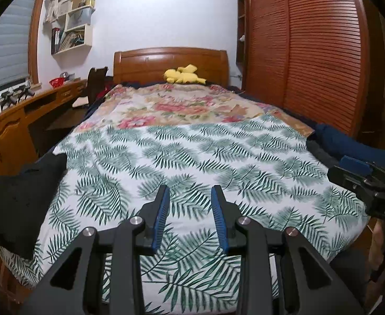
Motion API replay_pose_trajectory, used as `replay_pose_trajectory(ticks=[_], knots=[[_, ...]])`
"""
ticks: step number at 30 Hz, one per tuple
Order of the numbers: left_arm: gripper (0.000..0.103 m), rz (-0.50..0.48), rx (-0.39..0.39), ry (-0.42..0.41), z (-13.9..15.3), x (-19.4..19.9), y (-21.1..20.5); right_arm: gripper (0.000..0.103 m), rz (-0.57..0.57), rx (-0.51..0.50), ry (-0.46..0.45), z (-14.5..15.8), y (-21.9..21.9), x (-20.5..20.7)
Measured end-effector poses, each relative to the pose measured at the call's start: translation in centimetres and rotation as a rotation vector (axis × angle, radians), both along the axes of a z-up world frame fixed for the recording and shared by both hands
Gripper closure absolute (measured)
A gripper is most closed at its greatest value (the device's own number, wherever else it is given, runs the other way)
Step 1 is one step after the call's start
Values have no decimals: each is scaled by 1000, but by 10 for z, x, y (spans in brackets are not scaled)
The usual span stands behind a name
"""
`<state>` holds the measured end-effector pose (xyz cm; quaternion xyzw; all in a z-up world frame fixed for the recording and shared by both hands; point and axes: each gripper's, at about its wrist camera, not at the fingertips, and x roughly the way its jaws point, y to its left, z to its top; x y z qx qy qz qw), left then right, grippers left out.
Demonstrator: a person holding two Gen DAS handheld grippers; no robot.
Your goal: Fold large clothes
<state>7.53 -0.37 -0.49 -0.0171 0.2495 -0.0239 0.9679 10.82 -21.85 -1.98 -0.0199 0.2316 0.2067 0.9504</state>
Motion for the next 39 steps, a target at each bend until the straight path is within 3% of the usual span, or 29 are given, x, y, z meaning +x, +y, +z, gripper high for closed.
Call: replay_pose_trajectory(ticks=[17,39], knots=[[71,36,10,-136,65,-49,1,23,-70,39,-152,57,-17,-41],[71,66,5,-156,66,-61,13,23,-83,44,-167,56,-16,-47]])
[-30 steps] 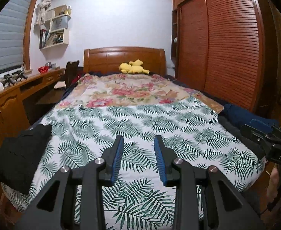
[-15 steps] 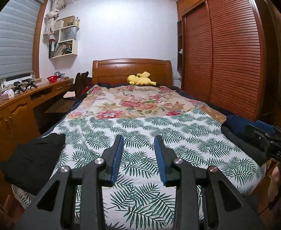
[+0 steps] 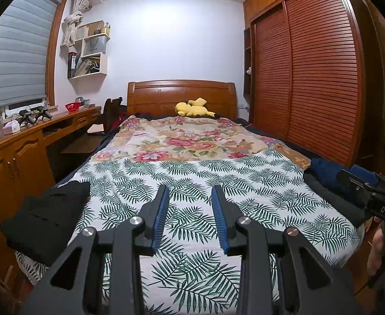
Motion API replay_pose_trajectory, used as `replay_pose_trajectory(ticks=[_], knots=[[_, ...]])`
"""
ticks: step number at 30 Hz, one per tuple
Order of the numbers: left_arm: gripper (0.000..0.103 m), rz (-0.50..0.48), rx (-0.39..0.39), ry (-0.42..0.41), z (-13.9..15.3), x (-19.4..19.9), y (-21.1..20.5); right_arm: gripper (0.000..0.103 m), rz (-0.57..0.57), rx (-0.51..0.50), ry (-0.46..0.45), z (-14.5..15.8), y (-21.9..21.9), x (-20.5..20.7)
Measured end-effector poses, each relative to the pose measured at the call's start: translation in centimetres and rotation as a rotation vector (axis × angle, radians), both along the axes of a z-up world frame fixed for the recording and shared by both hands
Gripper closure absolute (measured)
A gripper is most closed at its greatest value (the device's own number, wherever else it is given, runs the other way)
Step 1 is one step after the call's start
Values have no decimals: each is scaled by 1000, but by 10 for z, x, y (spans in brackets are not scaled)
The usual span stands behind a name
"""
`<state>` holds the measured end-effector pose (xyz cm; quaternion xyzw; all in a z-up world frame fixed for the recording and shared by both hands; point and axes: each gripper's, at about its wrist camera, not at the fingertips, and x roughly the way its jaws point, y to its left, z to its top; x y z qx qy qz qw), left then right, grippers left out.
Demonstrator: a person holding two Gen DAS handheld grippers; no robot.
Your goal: Fold large clothes
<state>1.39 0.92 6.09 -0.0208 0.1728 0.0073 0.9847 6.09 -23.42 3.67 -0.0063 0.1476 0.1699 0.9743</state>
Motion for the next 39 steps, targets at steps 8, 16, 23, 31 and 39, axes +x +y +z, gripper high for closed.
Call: replay_pose_trajectory(ticks=[8,16,23,31,39], knots=[[71,0,1,-1,-1,0,-1,23,0,0,0,0,0,0],[71,-2,0,-2,-1,1,-2,23,0,-1,0,0,0,0],[71,-4,2,-8,0,0,-5,23,-1,-2,2,-1,0,0],[71,-4,4,-12,-1,-1,-6,23,-1,-2,0,-2,-1,0],[70,-2,12,-19,1,-2,-9,23,-1,-3,0,-2,-1,0]])
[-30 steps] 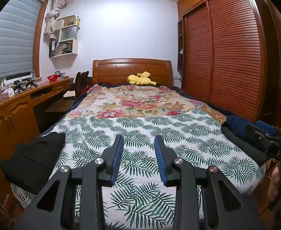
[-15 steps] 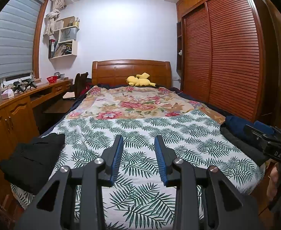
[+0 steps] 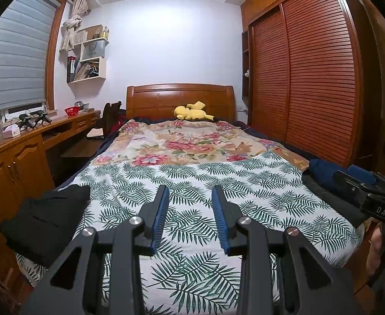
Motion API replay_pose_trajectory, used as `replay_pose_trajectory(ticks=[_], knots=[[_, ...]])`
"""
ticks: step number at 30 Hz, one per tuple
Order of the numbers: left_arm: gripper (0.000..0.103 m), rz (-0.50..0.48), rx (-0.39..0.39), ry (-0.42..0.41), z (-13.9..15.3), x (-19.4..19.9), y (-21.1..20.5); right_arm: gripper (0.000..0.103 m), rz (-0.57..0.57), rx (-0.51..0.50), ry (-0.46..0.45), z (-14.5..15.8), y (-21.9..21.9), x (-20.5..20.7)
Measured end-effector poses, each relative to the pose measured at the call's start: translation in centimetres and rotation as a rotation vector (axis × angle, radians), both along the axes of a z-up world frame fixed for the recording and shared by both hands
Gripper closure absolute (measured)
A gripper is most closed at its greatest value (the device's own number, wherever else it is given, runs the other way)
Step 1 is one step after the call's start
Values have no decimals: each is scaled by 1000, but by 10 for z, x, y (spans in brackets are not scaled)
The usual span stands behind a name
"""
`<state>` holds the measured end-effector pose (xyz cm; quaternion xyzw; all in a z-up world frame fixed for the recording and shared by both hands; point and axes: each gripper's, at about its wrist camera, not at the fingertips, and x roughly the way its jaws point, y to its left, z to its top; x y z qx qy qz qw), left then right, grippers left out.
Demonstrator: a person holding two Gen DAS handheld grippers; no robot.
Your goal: Fold large clothes
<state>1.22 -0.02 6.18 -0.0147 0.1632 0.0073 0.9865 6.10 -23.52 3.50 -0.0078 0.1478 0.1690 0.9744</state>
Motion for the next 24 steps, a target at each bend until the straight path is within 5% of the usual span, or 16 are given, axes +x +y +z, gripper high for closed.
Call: replay_pose_trajectory(ticks=[24], knots=[[70,-3,-7,-4,-2,-2,2,23,0,-1,-1,0,0,-1]])
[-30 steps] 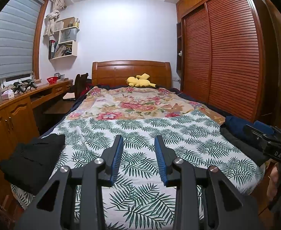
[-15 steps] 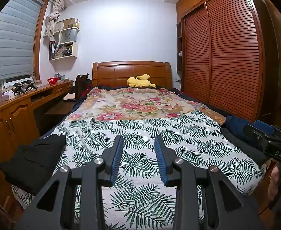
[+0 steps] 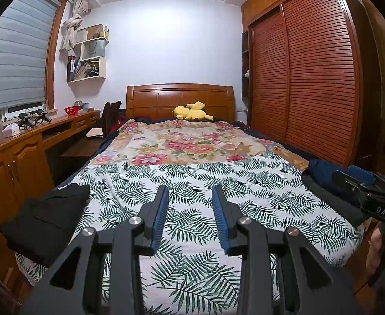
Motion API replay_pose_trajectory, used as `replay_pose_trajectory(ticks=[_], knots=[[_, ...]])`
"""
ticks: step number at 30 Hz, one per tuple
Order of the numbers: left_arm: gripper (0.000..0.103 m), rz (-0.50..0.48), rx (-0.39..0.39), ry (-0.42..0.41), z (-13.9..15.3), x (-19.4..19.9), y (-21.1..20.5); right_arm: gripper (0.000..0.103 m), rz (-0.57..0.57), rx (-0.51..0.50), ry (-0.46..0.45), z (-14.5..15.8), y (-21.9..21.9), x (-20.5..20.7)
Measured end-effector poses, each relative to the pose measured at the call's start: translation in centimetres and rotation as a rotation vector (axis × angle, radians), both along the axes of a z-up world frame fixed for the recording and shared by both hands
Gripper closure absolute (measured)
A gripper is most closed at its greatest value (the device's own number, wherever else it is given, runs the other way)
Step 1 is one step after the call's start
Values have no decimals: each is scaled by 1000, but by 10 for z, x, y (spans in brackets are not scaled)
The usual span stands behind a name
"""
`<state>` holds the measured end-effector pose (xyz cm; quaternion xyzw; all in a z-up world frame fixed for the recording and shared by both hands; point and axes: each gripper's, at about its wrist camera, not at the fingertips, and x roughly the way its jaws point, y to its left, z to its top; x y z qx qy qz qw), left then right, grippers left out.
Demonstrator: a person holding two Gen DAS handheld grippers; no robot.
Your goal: Fold large clothes
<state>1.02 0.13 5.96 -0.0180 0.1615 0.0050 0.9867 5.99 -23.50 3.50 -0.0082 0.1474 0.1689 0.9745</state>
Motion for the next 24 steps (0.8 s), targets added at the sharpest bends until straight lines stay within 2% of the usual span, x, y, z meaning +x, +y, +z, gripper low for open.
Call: replay_pose_trajectory(ticks=[24], knots=[[70,5,-3,-8,2,-2,4,23,1,-1,-1,0,1,0]])
